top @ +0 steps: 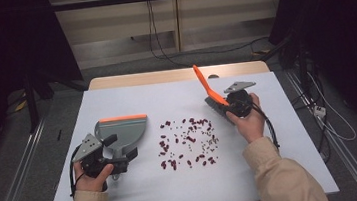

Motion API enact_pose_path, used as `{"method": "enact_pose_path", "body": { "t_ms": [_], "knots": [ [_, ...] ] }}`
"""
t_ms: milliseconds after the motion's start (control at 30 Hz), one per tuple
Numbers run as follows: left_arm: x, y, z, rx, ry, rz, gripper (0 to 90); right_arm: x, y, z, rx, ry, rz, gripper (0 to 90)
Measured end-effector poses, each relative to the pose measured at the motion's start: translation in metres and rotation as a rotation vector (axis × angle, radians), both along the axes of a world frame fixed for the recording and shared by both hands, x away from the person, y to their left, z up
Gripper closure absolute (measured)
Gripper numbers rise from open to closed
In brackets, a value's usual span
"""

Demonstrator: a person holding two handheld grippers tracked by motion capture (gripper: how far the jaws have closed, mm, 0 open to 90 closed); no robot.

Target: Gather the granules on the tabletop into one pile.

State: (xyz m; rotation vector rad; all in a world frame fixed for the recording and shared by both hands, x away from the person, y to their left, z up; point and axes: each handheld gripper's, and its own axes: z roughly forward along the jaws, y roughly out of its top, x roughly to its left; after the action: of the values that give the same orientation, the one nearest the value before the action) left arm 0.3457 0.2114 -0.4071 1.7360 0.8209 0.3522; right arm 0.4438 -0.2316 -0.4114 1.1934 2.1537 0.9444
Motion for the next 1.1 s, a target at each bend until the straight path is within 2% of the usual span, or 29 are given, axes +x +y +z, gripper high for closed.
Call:
{"method": "enact_pose_path", "body": {
  "t_ms": [100,133,167,200,233,267,300,333,367,467,500,567,600,633,733,800,833,867,933,1100],
  "knots": [
    [0.001,0.001,0.0,-0.007,0.001,0.003,5.3,0.008,0.004,0.0,-0.028,-0.024,0.014,71.2],
    [0.001,0.002,0.0,-0.009,0.001,0.005,5.3,0.012,0.006,-0.001,-0.037,-0.039,0.033,71.2],
    [0.001,0.002,0.0,-0.01,0.002,0.008,5.3,0.021,0.014,-0.003,-0.073,-0.051,0.067,71.2],
    [0.001,0.003,0.0,-0.008,0.0,0.009,5.3,0.021,0.014,-0.003,-0.073,-0.051,0.067,71.2],
    [0.001,0.003,0.0,-0.007,0.0,0.008,5.3,0.024,0.017,-0.005,-0.097,-0.057,0.086,71.3],
    [0.001,0.003,0.0,-0.007,0.001,0.007,5.3,0.027,0.025,-0.008,-0.142,-0.051,0.122,71.2],
    [0.002,0.004,0.0,-0.005,0.0,0.01,5.3,0.028,0.029,-0.011,-0.143,-0.034,0.148,71.2],
    [0.002,0.004,0.0,-0.005,0.0,0.01,5.3,0.028,0.029,-0.011,-0.143,-0.034,0.148,71.2],
    [0.002,0.004,0.0,-0.007,0.002,0.013,5.3,0.026,0.037,-0.014,-0.15,-0.029,0.193,71.3],
    [0.002,0.005,-0.001,-0.001,0.002,0.016,5.3,0.023,0.043,-0.013,-0.159,-0.017,0.221,71.2],
    [0.002,0.005,-0.001,-0.001,0.002,0.017,5.3,0.019,0.044,-0.012,-0.152,-0.01,0.254,71.3],
    [0.001,0.005,-0.001,-0.004,0.002,0.016,5.3,0.014,0.045,-0.011,-0.116,0.003,0.284,71.3],
    [0.001,0.005,-0.001,-0.004,0.002,0.016,5.3,0.011,0.045,-0.011,-0.114,0.004,0.302,71.2],
    [0.001,0.004,-0.001,-0.004,0.002,0.014,5.3,0.007,0.046,-0.011,-0.136,-0.001,0.32,71.2],
    [0.001,0.004,-0.001,0.0,0.001,0.014,5.3,-0.002,0.048,-0.01,-0.151,0.0,0.369,71.2],
    [0.001,0.004,-0.001,0.0,0.0,0.013,5.3,-0.005,0.048,-0.01,-0.161,-0.007,0.384,71.2],
    [0.001,0.004,-0.001,-0.001,0.001,0.014,5.3,-0.008,0.048,-0.009,-0.151,0.003,0.389,71.2],
    [0.001,0.004,0.0,-0.002,0.001,0.012,5.3,-0.012,0.048,-0.008,-0.162,0.004,0.419,71.2],
    [0.0,0.004,0.0,0.0,0.0,0.015,5.3,-0.016,0.049,-0.008,-0.159,0.012,0.438,71.2],
    [0.0,0.004,0.0,0.001,0.0,0.014,5.3,-0.025,0.049,-0.006,-0.164,0.013,0.472,71.2]
  ]
}}
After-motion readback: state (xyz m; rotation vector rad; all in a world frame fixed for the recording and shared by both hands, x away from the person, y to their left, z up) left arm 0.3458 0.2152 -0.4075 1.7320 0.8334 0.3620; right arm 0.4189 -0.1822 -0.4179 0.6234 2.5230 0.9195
